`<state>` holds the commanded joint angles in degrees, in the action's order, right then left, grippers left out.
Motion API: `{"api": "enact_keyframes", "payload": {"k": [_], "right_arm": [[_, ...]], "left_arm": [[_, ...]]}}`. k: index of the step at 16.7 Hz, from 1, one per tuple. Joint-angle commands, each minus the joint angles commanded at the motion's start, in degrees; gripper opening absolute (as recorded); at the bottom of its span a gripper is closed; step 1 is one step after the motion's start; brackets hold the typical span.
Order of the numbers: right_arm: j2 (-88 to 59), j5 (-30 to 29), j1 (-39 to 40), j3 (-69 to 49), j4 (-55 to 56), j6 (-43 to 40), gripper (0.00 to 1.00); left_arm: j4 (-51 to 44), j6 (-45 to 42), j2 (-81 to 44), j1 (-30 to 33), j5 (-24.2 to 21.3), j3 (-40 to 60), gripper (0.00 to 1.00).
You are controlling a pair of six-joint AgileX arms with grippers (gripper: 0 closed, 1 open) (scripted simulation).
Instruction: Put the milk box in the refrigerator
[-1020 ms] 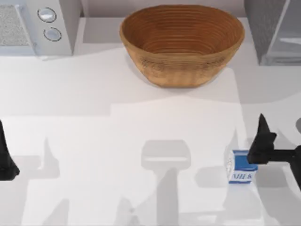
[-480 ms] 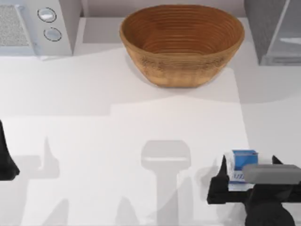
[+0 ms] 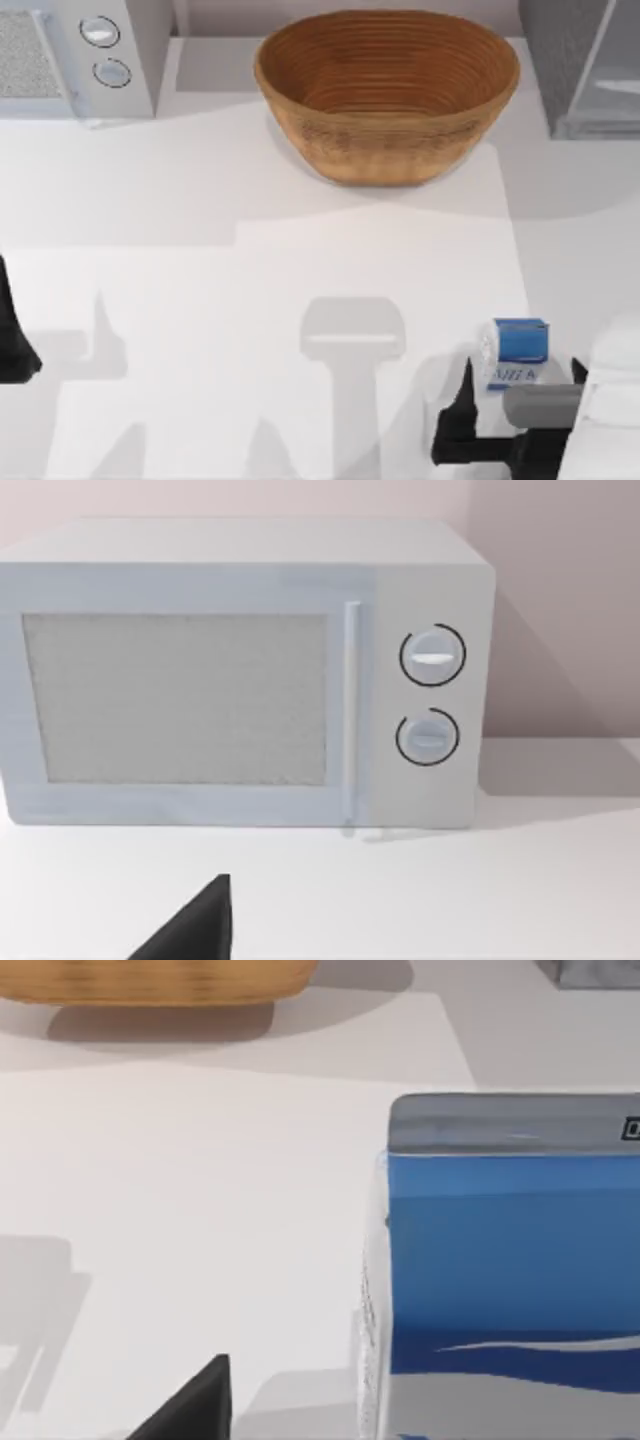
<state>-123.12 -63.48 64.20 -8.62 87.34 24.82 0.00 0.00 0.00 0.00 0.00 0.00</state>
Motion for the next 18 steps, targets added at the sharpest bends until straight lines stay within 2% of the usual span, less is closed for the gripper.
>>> {"api": "enact_keyframes", "payload": {"k": [5,12,17,18], "right_arm": [[-0.39,0.9,-1.07,-0.42,0.7,-0.91,1.0],[-6.5,10.66,-11.75,-5.75,8.15,-8.59,1.0],[-6.96,11.36,-12.45,-6.1,8.64,-9.04,1.0],[-6.96,11.36,-12.45,-6.1,8.64,-9.04,0.92]], "left_arm": [[0.0,0.0,0.0,0.0,0.0,0.0,1.0],[0.0,0.0,0.0,0.0,0.0,0.0,1.0],[0.0,0.0,0.0,0.0,0.0,0.0,1.0],[0.0,0.0,0.0,0.0,0.0,0.0,1.0]]}}
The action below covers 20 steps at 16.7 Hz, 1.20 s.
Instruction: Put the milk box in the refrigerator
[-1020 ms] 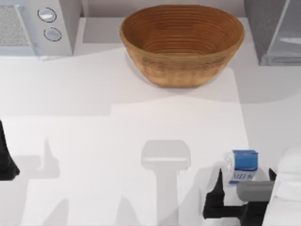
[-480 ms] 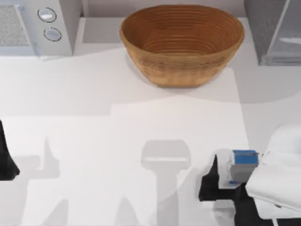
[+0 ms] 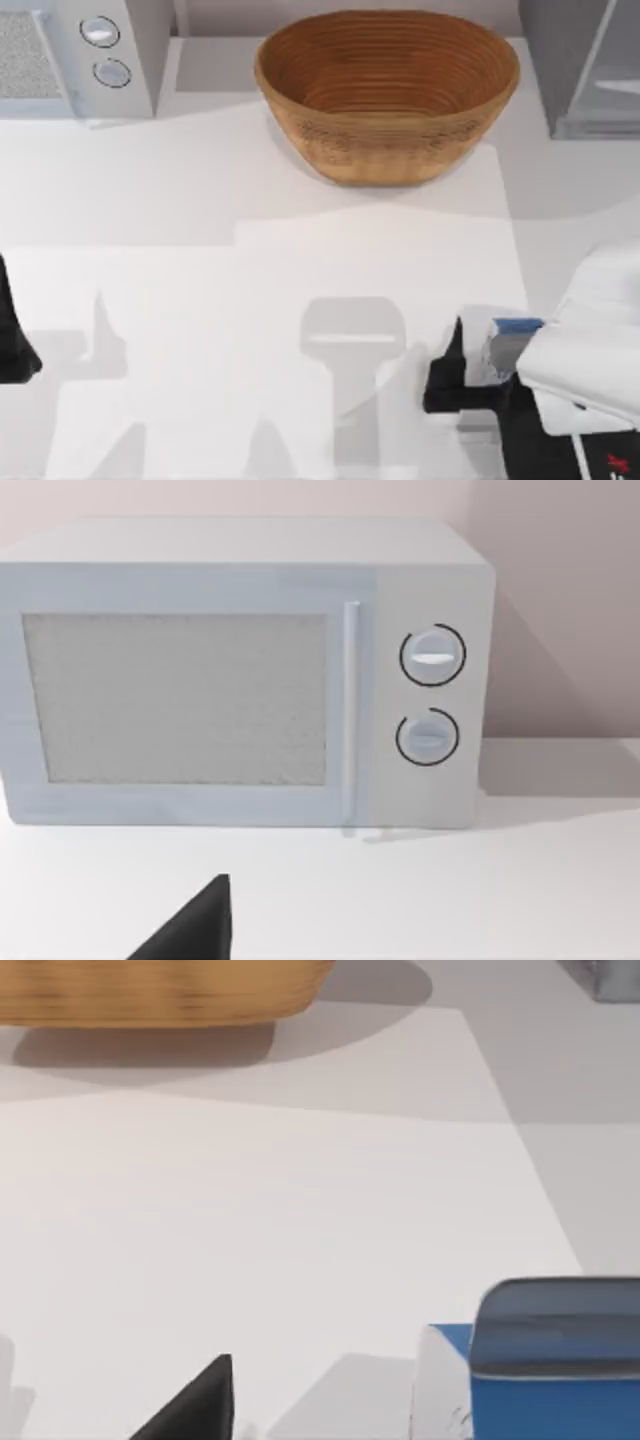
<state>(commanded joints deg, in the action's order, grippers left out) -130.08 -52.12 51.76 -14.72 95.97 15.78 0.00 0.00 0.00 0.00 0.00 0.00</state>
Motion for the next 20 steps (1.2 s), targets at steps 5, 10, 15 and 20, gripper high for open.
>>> {"api": "enact_keyframes", "payload": {"k": [5,10,15,20], "right_arm": [[0.0,0.0,0.0,0.0,0.0,0.0,0.55],[0.0,0.0,0.0,0.0,0.0,0.0,0.17],[0.0,0.0,0.0,0.0,0.0,0.0,0.0],[0.0,0.0,0.0,0.0,0.0,0.0,0.0]], "left_arm": [[0.0,0.0,0.0,0.0,0.0,0.0,1.0],[0.0,0.0,0.0,0.0,0.0,0.0,1.0],[0.0,0.0,0.0,0.0,0.0,0.0,1.0],[0.0,0.0,0.0,0.0,0.0,0.0,1.0]]}}
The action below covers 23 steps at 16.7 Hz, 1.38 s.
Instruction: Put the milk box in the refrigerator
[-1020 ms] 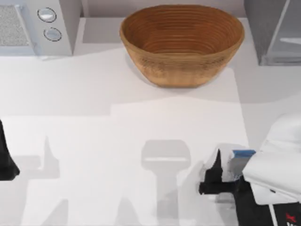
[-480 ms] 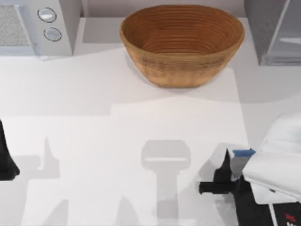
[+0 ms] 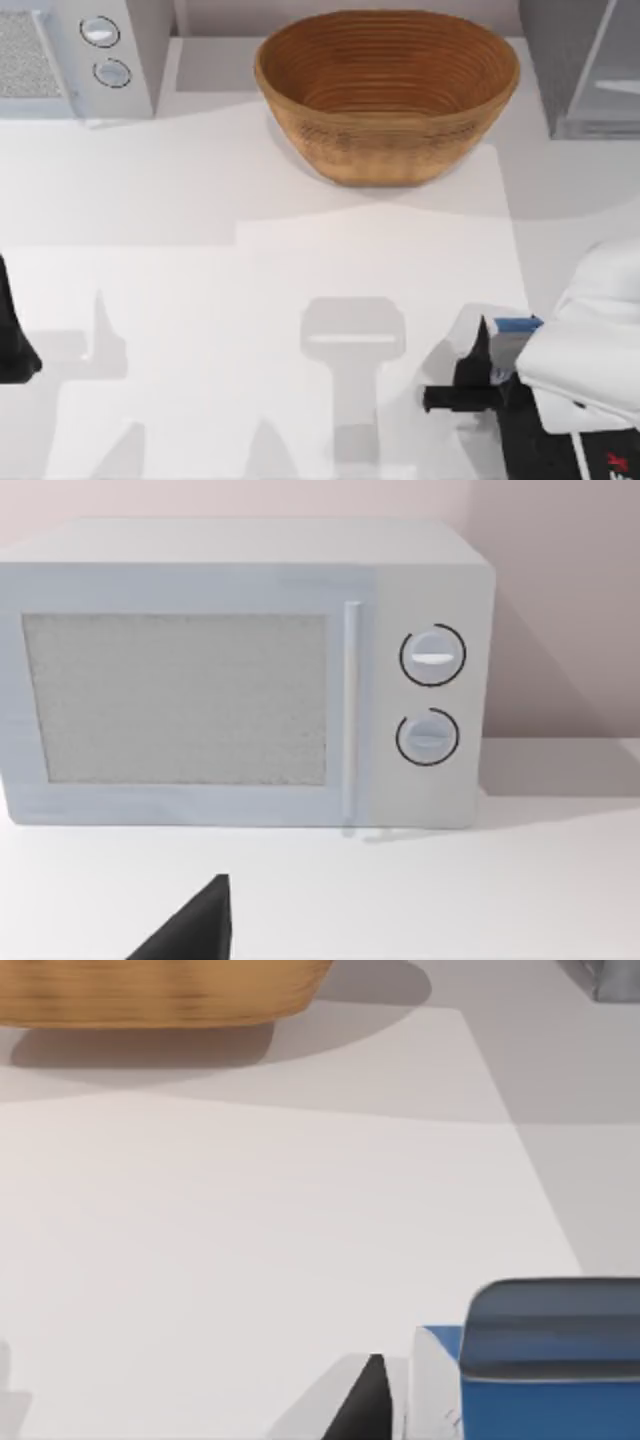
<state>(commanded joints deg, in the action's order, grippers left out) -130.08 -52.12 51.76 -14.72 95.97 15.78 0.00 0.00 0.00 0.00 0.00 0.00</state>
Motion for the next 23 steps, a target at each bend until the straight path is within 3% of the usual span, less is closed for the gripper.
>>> {"api": "enact_keyframes", "payload": {"k": [6,17,23], "right_arm": [[6.16,0.12,0.07,-0.89,-6.14,0.09,0.0],[49.43,0.72,0.24,-5.49,-56.15,-0.06,0.0],[59.89,0.67,0.27,-7.0,-66.85,-0.05,0.0]], "left_arm": [[0.0,0.0,0.0,0.0,0.0,0.0,1.0],[0.0,0.0,0.0,0.0,0.0,0.0,1.0],[0.0,0.0,0.0,0.0,0.0,0.0,1.0]]}}
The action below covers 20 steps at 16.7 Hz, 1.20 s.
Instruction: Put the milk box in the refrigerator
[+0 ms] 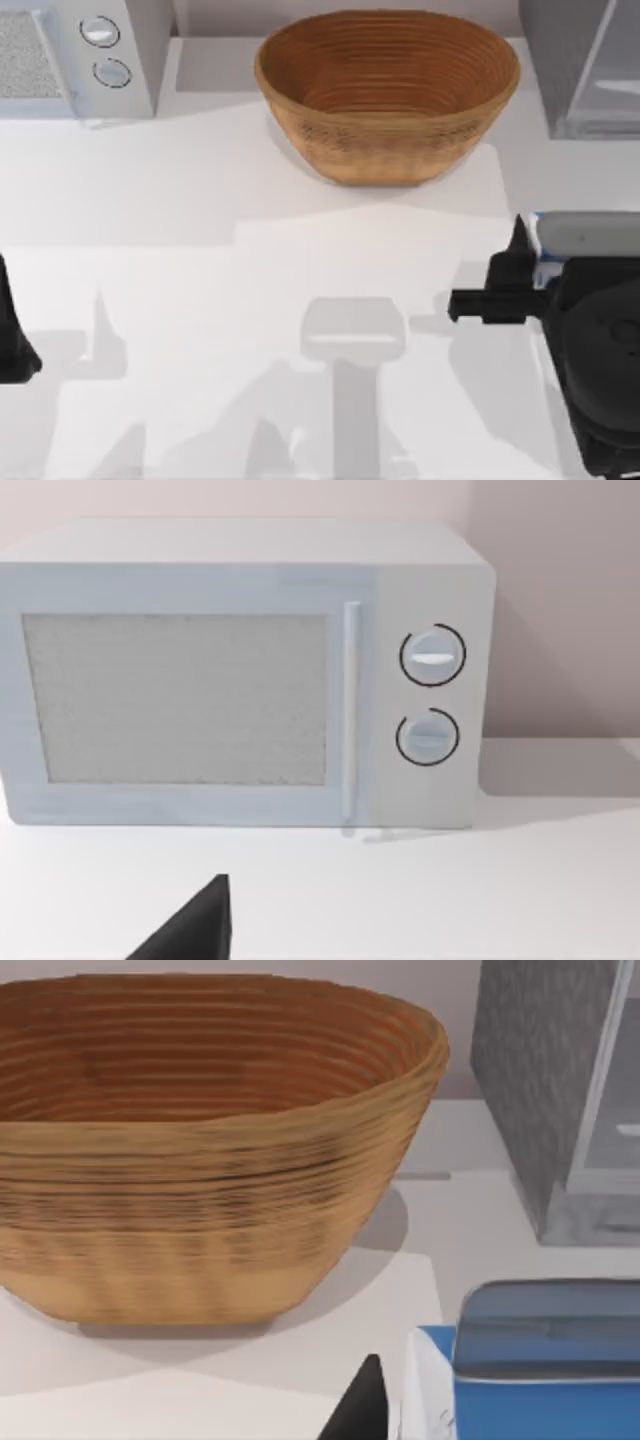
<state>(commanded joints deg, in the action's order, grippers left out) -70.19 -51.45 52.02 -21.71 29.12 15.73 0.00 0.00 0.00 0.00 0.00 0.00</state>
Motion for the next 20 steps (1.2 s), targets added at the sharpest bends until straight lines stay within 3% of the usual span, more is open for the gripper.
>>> {"api": "enact_keyframes", "payload": {"k": [6,9,13,20], "right_arm": [[0.53,0.52,-0.63,0.38,-0.12,-0.03,0.0],[5.96,4.27,-4.54,1.97,-2.28,-1.08,0.0],[19.72,13.8,-13.83,5.77,-7.49,-4.04,0.0],[50.53,36.69,-35.36,14.46,-19.51,-10.99,0.0]], "left_arm": [[0.0,0.0,0.0,0.0,0.0,0.0,1.0],[0.0,0.0,0.0,0.0,0.0,0.0,1.0],[0.0,0.0,0.0,0.0,0.0,0.0,1.0],[0.0,0.0,0.0,0.0,0.0,0.0,1.0]]}}
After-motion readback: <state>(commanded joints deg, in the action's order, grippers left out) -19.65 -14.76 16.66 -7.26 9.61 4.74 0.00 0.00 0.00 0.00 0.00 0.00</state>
